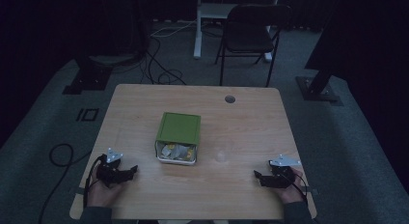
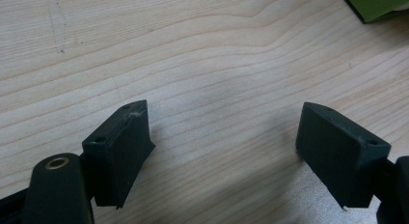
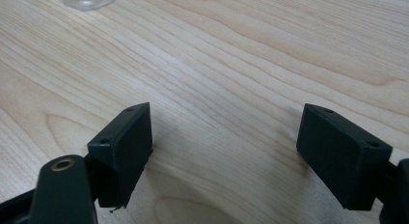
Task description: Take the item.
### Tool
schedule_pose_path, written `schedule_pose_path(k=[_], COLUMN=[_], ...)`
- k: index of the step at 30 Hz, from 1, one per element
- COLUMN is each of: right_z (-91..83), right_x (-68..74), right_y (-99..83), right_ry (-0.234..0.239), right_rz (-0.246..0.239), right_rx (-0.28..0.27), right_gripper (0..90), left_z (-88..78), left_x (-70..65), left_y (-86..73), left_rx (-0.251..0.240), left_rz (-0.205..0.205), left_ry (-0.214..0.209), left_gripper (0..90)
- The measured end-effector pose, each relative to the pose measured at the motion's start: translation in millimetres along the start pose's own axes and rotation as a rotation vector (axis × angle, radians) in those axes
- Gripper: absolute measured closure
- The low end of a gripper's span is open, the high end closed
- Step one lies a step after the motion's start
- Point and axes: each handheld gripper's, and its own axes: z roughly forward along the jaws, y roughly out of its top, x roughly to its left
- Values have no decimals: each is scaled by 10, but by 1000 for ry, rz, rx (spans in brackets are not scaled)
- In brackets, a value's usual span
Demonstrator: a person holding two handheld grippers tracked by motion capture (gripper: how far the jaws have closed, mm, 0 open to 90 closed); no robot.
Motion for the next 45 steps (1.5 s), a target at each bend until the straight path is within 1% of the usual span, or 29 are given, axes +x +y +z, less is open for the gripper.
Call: schedule_pose_path(k=[5, 6, 9, 16, 19, 21, 22, 23, 25, 26, 29, 33, 35, 40, 45], right_z=[0, 0, 0, 0, 0, 0, 0, 0, 0, 0, 0, 0, 0, 0, 0], right_x=[0, 0, 0, 0, 0, 0, 0, 0, 0, 0, 0, 0, 0, 0, 0], right_y=[0, 0, 0, 0, 0, 0, 0, 0, 0, 0, 0, 0, 0, 0, 0], right_ry=[0, 0, 0, 0, 0, 0, 0, 0, 0, 0, 0, 0, 0, 0, 0], right_rz=[0, 0, 0, 0, 0, 0, 0, 0, 0, 0, 0, 0, 0, 0, 0], right_rx=[0, 0, 0, 0, 0, 0, 0, 0, 0, 0, 0, 0, 0, 0, 0], right_gripper=[199, 199, 199, 199, 199, 199, 199, 199, 199, 199, 199, 199, 199, 199, 199], left_z=[-4, -10, -14, -25, -48, -60, -67, -75, -95, -107, -143, -201, -214, -250, -302], left_x=[8, 11, 14, 13, 12, 14, 16, 18, 25, 16, -30, -86, -102, -139, -166], left_y=[-6, -14, -19, -22, -9, -8, -9, -8, -4, -1, 18, 61, 72, 91, 93], left_rx=[1, 2, 2, 5, 24, 27, 26, 27, 23, 20, 11, -14, -17, -17, -24], left_rz=[14, 26, 30, 25, 13, 11, 11, 6, -19, -19, -2, 17, 22, 48, 58], left_ry=[-13, -26, -28, -24, -15, -15, -19, -27, -72, -79, -83, -92, -96, -97, -110], left_gripper=[192, 192, 186, 195, 232, 250, 289, 306, 317, 318, 323, 325, 325, 329, 344])
